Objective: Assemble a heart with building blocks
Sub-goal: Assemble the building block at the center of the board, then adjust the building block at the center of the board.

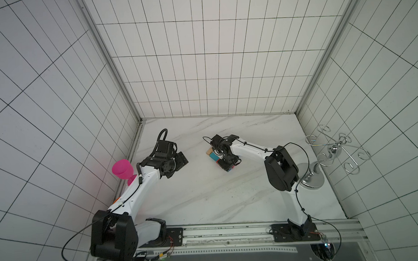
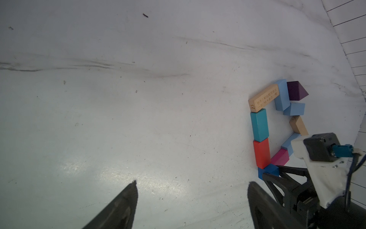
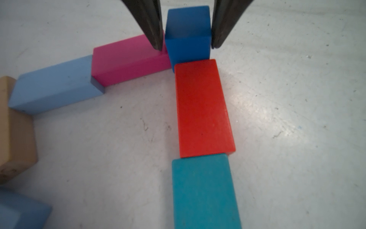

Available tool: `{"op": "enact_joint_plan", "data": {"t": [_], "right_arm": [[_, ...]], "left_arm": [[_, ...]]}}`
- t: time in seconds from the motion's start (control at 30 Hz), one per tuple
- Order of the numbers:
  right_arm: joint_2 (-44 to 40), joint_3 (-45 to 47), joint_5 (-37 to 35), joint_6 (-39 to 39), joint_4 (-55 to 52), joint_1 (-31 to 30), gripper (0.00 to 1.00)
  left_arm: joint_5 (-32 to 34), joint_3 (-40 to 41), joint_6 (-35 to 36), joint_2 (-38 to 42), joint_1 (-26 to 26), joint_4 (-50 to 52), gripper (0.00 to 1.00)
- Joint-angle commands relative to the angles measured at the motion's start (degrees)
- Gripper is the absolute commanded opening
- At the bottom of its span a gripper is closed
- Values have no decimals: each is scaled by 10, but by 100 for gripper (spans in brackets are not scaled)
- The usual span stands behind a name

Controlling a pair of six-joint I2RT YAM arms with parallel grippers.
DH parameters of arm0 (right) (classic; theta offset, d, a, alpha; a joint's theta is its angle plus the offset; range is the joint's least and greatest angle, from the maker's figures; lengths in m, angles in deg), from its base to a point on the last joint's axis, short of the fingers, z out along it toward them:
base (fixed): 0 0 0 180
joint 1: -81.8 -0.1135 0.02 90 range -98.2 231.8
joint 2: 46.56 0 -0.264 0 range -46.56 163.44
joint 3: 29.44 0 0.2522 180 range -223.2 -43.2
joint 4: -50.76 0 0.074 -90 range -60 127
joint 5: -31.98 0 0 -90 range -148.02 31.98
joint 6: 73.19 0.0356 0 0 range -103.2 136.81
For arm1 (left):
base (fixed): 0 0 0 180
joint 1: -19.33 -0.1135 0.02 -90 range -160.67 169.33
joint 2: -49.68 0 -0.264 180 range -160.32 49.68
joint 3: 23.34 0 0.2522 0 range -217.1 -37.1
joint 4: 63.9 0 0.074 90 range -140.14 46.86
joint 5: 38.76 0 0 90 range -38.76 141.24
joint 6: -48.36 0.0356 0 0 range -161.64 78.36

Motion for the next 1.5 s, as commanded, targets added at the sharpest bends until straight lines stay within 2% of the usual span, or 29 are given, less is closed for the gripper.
{"op": "enact_joint_plan", "data": {"t": [0.0, 0.13, 0.3, 0.5, 0.63, 0.7, 0.8, 0.87, 1.2, 1.47], "right_arm": [[-31, -22, -1, -6, -16, 5, 51], [-63, -30, -1, -6, -17, 5, 59], [-96, -68, -39, 7, -20, 22, 61], [-39, -164, -88, -18, -50, 66, 61], [0, -149, -133, -88, -1, 73, 60], [15, -149, -139, -94, 9, 78, 52], [25, -155, -114, -80, 6, 88, 13], [24, -151, -75, -80, 5, 91, 0], [78, -183, -40, -77, -25, 94, 0], [104, -186, -48, -73, -19, 100, 0]], "left_arm": [[-1, 1, -2, 2, -2, -14, 86], [-4, 2, -2, 4, -3, -16, 86], [-4, 4, -1, 7, -3, -17, 86], [-8, 9, -2, 5, -3, -23, 86], [-5, 10, 0, 4, -2, -23, 86], [-4, 11, 2, 3, -2, -21, 86], [0, 12, 5, 2, -3, -20, 86], [2, 13, 5, 0, -3, -22, 86], [-1, 6, 9, -26, -8, -32, 86], [-2, 1, 13, -37, -13, -35, 86]]}}
